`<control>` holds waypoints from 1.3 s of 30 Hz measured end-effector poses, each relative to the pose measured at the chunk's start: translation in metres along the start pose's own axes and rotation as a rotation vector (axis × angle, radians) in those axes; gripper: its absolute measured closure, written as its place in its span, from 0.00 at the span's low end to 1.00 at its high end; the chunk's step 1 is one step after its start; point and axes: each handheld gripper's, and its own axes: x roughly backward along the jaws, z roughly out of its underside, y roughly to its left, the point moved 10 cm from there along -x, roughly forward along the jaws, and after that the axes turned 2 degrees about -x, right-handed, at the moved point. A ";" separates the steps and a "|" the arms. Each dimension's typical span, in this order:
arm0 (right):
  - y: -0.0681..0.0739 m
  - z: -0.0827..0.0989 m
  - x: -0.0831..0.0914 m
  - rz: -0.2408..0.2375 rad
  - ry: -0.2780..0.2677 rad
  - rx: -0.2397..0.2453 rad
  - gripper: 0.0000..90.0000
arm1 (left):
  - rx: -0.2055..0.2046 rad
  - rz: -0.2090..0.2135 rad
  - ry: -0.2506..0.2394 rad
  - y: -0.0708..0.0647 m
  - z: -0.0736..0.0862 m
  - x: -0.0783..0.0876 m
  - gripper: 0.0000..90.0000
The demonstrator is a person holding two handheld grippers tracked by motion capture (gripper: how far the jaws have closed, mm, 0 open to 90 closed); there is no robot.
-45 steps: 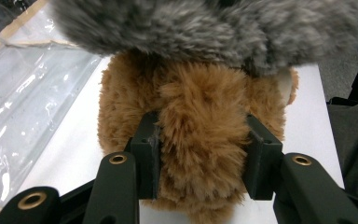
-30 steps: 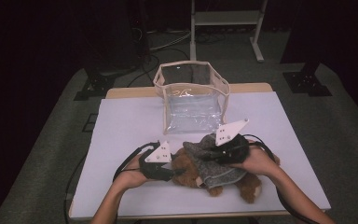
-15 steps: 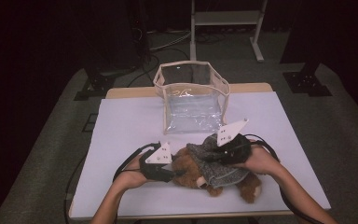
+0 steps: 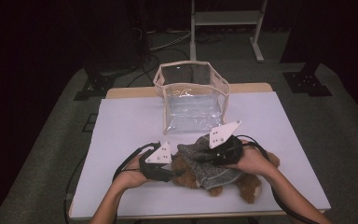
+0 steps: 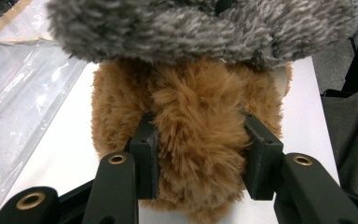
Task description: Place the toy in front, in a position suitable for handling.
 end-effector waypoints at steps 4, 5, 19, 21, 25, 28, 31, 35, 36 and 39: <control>0.000 0.002 0.000 0.002 -0.003 0.008 0.89 | 0.001 0.000 0.003 0.000 0.000 0.000 0.61; 0.000 0.002 -0.001 0.003 -0.001 0.006 0.89 | 0.001 0.001 0.004 0.000 0.001 0.000 0.61; -0.010 0.017 0.015 0.065 0.070 0.025 0.89 | 0.000 0.009 0.006 0.000 0.001 0.001 0.61; -0.014 0.022 0.022 0.084 0.067 0.010 0.89 | 0.000 0.010 0.005 0.000 0.001 0.001 0.61; -0.022 0.030 0.036 0.107 0.034 -0.025 0.89 | 0.009 0.011 -0.010 0.001 -0.002 0.004 0.60; -0.019 0.037 0.035 0.095 0.032 -0.043 0.90 | 0.007 -0.005 -0.031 0.008 -0.013 0.010 0.57; -0.014 0.039 0.030 0.077 0.035 -0.046 0.90 | 0.013 -0.001 -0.053 0.010 -0.025 0.010 0.54; -0.010 0.035 0.025 0.066 0.044 -0.039 0.90 | 0.022 0.030 -0.014 0.004 -0.019 -0.003 0.57; -0.009 0.033 0.024 0.065 0.043 -0.035 0.90 | 0.029 0.032 -0.020 0.004 -0.018 -0.005 0.58; -0.003 0.015 0.015 0.043 0.026 -0.007 0.90 | 0.036 0.040 -0.030 0.000 -0.015 -0.004 0.60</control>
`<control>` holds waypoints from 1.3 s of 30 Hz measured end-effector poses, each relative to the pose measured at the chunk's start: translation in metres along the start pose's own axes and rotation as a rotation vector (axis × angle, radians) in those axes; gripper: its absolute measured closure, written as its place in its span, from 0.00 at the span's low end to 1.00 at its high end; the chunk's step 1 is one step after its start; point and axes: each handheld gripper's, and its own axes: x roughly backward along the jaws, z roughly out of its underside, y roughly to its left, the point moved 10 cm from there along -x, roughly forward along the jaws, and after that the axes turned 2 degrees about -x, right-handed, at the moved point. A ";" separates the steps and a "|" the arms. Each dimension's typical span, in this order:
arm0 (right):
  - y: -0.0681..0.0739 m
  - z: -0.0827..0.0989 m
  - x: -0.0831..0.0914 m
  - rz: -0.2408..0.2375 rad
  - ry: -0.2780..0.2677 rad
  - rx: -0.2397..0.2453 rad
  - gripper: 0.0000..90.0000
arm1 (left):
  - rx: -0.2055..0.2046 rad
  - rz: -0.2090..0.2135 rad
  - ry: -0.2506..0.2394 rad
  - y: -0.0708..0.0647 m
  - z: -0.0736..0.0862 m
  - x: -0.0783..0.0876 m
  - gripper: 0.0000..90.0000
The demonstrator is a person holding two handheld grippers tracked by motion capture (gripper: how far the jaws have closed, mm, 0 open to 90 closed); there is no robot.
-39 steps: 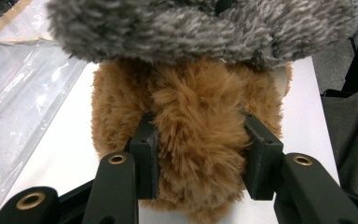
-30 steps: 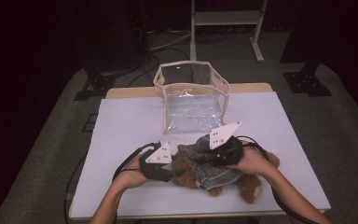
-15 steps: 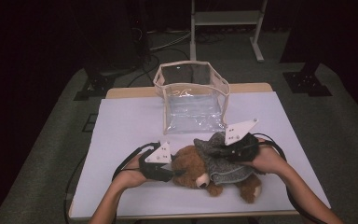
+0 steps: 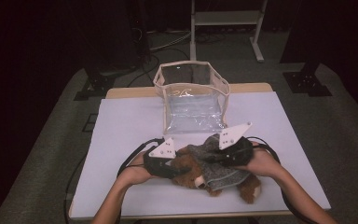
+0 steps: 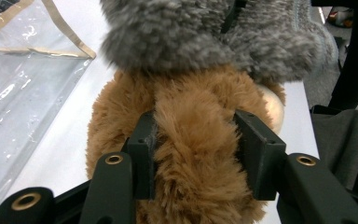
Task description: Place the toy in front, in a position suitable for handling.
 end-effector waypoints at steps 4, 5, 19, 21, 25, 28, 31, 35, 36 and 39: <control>0.006 -0.016 -0.014 -0.029 -0.017 0.015 0.89 | -0.025 0.008 0.016 -0.008 0.002 -0.001 0.61; 0.007 -0.016 -0.016 -0.031 -0.009 0.026 0.90 | -0.021 0.008 0.013 -0.009 0.003 0.000 0.60; -0.026 0.046 0.045 0.057 -0.049 -0.149 0.90 | -0.025 0.012 -0.013 -0.008 -0.003 0.003 0.57; -0.020 0.048 0.040 0.036 -0.053 -0.154 0.90 | -0.028 0.001 -0.021 -0.003 -0.010 0.006 0.54; -0.005 0.045 0.032 0.004 -0.032 -0.123 0.90 | -0.038 0.012 0.005 -0.003 -0.017 0.001 0.53; 0.001 0.035 0.027 0.015 -0.007 -0.070 0.90 | -0.025 0.034 0.018 -0.009 -0.013 -0.008 0.55; 0.005 0.016 0.018 0.012 -0.017 -0.023 0.90 | -0.031 0.043 0.025 -0.015 -0.011 -0.011 0.58; 0.005 0.010 0.011 0.011 -0.009 0.007 0.90 | -0.049 0.036 0.040 -0.016 -0.007 -0.008 0.58; 0.003 0.014 0.016 0.022 -0.012 -0.002 0.90 | -0.046 0.039 0.033 -0.016 -0.006 -0.007 0.58; -0.009 0.032 0.039 0.071 -0.024 -0.050 0.90 | -0.047 0.047 0.022 -0.017 -0.004 -0.007 0.58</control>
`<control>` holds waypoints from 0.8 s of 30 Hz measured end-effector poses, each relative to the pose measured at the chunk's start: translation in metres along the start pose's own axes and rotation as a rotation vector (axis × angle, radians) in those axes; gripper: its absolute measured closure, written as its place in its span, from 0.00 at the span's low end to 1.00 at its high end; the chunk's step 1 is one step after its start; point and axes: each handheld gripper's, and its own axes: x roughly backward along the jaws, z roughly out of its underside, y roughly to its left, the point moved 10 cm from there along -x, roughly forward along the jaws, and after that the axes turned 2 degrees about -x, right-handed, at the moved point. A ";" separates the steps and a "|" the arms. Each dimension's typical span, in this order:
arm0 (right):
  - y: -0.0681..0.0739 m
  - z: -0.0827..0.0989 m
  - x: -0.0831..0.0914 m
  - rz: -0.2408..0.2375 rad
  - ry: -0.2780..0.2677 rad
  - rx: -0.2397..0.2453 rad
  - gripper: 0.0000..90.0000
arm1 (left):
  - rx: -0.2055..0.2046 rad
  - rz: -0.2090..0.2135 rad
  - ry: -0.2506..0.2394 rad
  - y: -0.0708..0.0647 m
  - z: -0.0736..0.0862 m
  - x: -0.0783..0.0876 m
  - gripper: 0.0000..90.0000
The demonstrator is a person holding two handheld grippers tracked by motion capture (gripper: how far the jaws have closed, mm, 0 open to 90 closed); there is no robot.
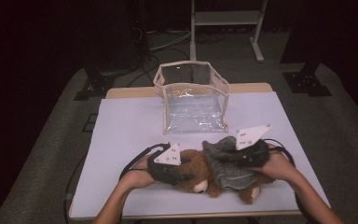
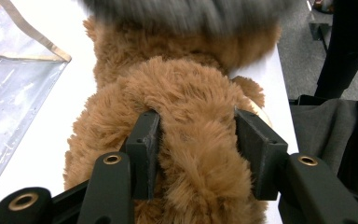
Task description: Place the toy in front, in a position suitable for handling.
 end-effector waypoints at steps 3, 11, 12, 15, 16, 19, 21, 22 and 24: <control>-0.018 0.026 0.024 0.064 0.016 -0.063 0.89 | 0.008 -0.002 -0.008 -0.001 0.000 0.001 0.58; -0.012 0.050 0.024 0.040 -0.036 -0.150 0.90 | 0.007 -0.011 -0.027 0.011 -0.018 0.011 0.52; -0.008 0.048 0.021 0.029 -0.040 -0.146 0.90 | 0.006 -0.013 -0.020 0.012 -0.019 0.011 0.52; 0.006 0.042 0.012 0.005 -0.048 -0.118 0.90 | -0.001 -0.002 0.027 0.011 -0.015 0.005 0.51; 0.009 0.042 0.011 0.004 -0.041 -0.104 0.90 | 0.002 0.004 0.034 0.009 -0.012 0.002 0.52; 0.011 0.039 0.014 0.017 -0.033 -0.078 0.90 | 0.000 0.022 0.049 0.001 -0.004 -0.004 0.53; 0.009 0.030 0.018 0.023 -0.050 -0.064 0.90 | -0.006 0.024 0.047 -0.002 -0.002 -0.005 0.53; 0.008 0.022 0.017 0.022 -0.064 -0.055 0.90 | -0.012 0.024 0.050 -0.003 -0.001 -0.004 0.54; 0.004 0.010 0.014 0.024 -0.076 -0.043 0.89 | -0.026 0.028 0.057 -0.006 0.000 -0.003 0.55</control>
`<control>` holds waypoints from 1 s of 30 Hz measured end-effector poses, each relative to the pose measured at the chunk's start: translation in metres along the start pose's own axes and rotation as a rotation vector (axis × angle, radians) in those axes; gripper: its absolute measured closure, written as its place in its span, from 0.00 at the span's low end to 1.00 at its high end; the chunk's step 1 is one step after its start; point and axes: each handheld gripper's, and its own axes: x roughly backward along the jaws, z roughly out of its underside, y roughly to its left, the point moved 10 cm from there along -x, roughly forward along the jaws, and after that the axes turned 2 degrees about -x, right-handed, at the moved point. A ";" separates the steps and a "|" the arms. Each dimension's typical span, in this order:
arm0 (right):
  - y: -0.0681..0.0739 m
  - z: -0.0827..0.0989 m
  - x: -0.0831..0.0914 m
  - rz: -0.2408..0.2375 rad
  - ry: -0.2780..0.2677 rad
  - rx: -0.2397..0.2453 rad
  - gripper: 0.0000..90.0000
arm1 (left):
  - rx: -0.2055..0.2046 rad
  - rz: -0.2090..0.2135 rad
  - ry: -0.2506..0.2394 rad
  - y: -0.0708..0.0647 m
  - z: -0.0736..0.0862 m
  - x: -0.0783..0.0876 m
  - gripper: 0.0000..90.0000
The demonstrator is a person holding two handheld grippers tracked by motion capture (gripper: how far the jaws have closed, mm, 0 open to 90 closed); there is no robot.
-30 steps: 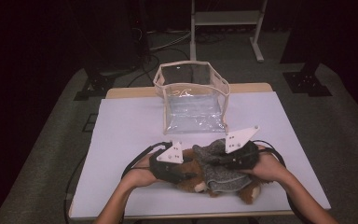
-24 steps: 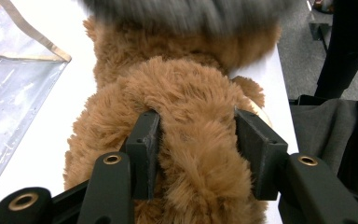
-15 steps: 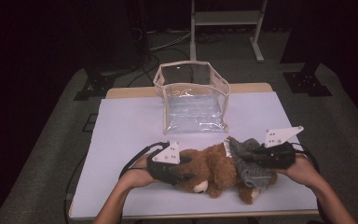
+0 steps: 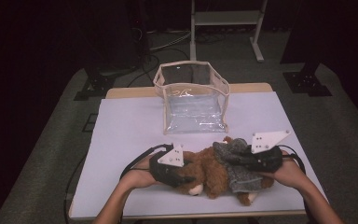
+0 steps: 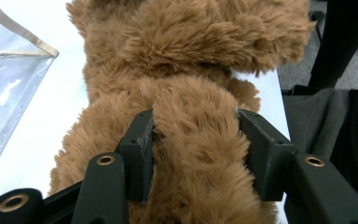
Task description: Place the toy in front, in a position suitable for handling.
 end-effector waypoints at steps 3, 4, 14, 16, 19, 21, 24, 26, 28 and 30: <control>-0.010 -0.005 -0.004 0.011 -0.004 -0.002 0.89 | 0.000 0.008 0.000 -0.003 0.001 0.001 0.55; -0.015 -0.003 -0.004 0.020 -0.005 -0.020 0.89 | 0.002 0.011 -0.008 -0.003 0.001 0.002 0.55; 0.010 0.026 -0.003 -0.015 0.002 -0.067 0.90 | 0.039 -0.005 -0.027 0.012 -0.013 0.016 0.45; 0.018 0.025 -0.003 -0.038 0.009 -0.049 0.90 | 0.055 0.014 -0.008 0.009 -0.007 0.012 0.47; 0.017 0.019 0.001 -0.042 0.018 -0.009 0.90 | 0.042 0.038 -0.003 -0.001 -0.002 0.004 0.51; 0.006 0.010 0.005 -0.019 -0.011 -0.025 0.90 | 0.029 0.055 0.006 -0.006 0.000 0.002 0.51; -0.014 0.006 0.007 0.009 -0.023 -0.061 0.90 | 0.018 0.065 0.013 -0.010 0.001 0.003 0.51; -0.020 0.012 0.001 0.004 -0.006 -0.085 0.90 | 0.028 0.054 0.004 -0.007 0.002 0.005 0.51; -0.018 0.017 -0.001 -0.006 -0.008 -0.092 0.90 | 0.023 0.057 0.003 -0.007 0.003 0.006 0.51; -0.013 0.021 0.003 -0.017 -0.015 -0.092 0.90 | 0.025 0.053 0.002 -0.005 0.004 0.007 0.52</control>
